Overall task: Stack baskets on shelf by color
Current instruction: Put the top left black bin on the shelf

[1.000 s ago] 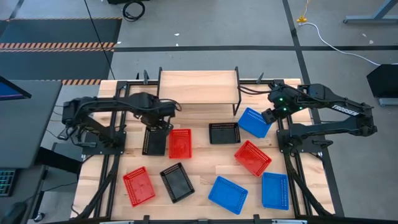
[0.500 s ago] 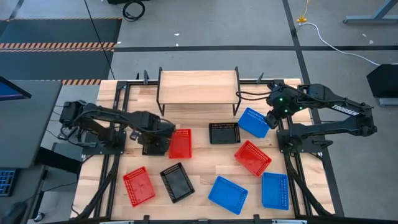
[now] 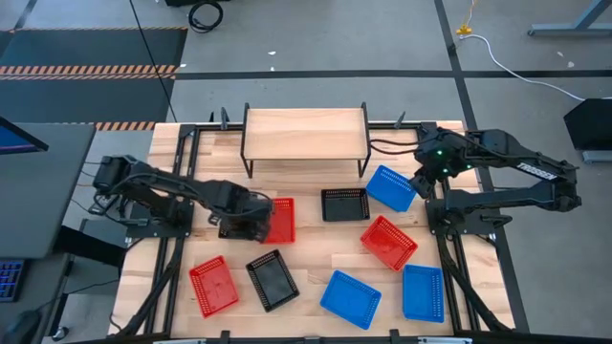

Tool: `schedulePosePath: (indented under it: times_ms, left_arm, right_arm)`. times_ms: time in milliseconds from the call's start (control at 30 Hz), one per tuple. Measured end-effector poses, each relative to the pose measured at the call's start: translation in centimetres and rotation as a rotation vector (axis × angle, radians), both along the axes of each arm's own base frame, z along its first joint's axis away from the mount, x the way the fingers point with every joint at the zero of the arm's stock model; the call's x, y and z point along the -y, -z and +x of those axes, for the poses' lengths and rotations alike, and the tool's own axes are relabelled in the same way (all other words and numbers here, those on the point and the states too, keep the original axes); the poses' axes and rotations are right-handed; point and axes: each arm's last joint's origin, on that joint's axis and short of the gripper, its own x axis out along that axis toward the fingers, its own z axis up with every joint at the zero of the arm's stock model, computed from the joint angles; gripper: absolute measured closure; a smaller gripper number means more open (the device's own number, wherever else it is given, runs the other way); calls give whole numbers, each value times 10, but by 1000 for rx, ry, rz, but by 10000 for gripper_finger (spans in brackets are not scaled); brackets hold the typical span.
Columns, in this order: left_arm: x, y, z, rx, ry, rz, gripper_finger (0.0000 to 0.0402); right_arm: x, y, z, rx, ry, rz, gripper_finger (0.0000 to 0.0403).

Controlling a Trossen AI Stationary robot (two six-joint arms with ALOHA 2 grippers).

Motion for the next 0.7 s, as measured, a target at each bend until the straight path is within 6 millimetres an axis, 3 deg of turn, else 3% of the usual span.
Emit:
schedulePosePath:
  times_ms: [200, 700]
  left_arm:
    - [-9, 8, 7, -9, -80, 29, 201]
    - [-29, 51, 30, -106, -36, 110, 208]
  right_arm:
    - [0, -1, -3, 5, 10, -20, 237]
    - [-1, 0, -5, -7, 9, -14, 237]
